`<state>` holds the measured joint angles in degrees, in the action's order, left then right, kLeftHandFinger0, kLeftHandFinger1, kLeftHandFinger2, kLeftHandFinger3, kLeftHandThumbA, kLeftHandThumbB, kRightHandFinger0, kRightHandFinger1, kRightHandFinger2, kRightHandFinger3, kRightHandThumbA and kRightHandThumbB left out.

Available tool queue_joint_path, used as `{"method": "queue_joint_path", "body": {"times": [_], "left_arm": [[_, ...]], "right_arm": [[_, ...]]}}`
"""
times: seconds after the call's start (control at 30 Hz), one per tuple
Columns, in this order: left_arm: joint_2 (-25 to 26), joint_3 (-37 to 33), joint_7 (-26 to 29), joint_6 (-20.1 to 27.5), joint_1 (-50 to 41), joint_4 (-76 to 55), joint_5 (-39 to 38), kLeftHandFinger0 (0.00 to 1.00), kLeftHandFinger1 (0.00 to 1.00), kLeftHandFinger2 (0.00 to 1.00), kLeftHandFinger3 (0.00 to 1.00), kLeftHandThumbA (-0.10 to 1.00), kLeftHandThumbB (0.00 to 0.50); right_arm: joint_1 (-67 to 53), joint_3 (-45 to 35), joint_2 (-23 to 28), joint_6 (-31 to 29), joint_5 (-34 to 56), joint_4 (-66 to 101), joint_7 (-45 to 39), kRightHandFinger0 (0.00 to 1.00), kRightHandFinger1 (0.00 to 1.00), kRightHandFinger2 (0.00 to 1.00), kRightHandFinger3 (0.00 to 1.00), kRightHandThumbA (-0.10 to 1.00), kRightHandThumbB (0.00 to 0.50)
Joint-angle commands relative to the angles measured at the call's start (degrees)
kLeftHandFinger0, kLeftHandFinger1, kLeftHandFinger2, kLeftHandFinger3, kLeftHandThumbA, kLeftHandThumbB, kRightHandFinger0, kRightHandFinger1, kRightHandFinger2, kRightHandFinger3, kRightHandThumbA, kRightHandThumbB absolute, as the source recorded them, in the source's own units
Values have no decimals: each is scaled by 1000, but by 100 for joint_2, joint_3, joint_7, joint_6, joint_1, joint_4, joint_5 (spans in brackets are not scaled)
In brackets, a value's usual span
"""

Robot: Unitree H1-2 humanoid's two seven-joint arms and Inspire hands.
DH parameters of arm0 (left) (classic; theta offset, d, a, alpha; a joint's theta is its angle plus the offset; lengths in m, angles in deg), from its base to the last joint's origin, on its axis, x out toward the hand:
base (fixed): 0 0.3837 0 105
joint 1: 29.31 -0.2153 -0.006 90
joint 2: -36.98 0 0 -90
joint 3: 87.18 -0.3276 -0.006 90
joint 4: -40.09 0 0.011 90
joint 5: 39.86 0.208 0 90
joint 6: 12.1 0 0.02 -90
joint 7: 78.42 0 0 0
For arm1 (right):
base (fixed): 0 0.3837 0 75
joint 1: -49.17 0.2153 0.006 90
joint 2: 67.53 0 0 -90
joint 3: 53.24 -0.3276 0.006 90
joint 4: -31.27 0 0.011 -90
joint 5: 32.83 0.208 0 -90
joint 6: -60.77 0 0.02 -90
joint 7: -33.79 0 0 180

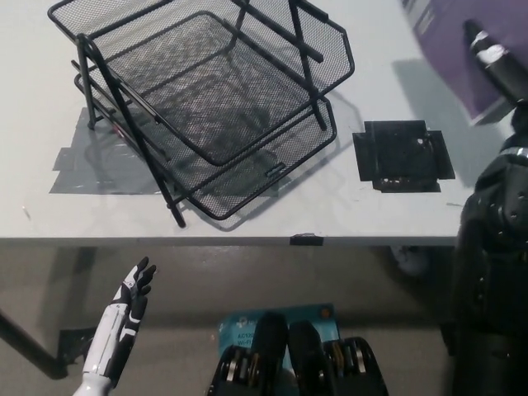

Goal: A person hands a notebook to the robot and the robot grabs it with its right hand and places it in the file tray kept in the centre of the desk infront of it.

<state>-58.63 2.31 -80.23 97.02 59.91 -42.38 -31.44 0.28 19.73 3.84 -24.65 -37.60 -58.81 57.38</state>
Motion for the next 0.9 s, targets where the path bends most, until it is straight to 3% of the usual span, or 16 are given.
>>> {"method": "queue_joint_path", "body": {"times": [0.0, 0.1, 0.2, 0.27, 0.3, 0.53, 0.6, 0.7, 0.87], "left_arm": [[101, 28, 28, 115, 65, -138, 42, 1000, 1000, 1000, 1000, 1000, 416], [101, 31, 16, 111, 43, -140, 17, 1000, 1000, 1000, 1000, 1000, 417], [103, 27, 5, 103, 32, -127, 12, 1000, 1000, 1000, 1000, 1000, 418], [104, 26, 12, 122, 31, -120, 28, 1000, 1000, 1000, 1000, 1000, 416], [107, 27, 21, 138, 36, -109, 44, 1000, 1000, 1000, 1000, 1000, 414], [116, 22, 9, 128, 17, -103, 40, 1000, 1000, 1000, 1000, 1000, 415], [119, 19, 1, 135, 22, -98, 32, 1000, 1000, 1000, 1000, 1000, 413], [114, 10, -5, 221, 1, -40, 7, 1000, 1000, 1000, 1000, 1000, 405], [96, 10, 11, 171, 52, -44, 30, 1000, 1000, 1000, 1000, 1000, 416]], "right_arm": [[672, -135, 38, -559, 298, 530, 237, 0, 0, 0, 0, 944, 69], [713, -187, 74, -669, 255, 632, 312, 0, 0, 0, 0, 962, 69], [750, -94, 165, -925, -78, 809, 375, 0, 0, 0, 13, 933, 106], [726, 67, 197, -864, -297, 986, 311, 0, 0, 0, 2, 943, 95], [692, 297, 208, -808, -572, 1186, 201, 0, 0, 0, 0, 945, 58], [579, 1479, 440, -1087, -1718, 1419, -185, 0, 0, 0, 0, 880, 24], [650, 1766, 602, -1050, -2474, 1330, -66, 0, 0, 0, 0, 965, 2], [727, 2022, 698, -1074, -2814, 1213, -7, 0, 0, 0, 0, 1000, 5], [998, 2346, 896, -1476, -2867, 893, -41, 0, 0, 0, 0, 882, 0]]}}
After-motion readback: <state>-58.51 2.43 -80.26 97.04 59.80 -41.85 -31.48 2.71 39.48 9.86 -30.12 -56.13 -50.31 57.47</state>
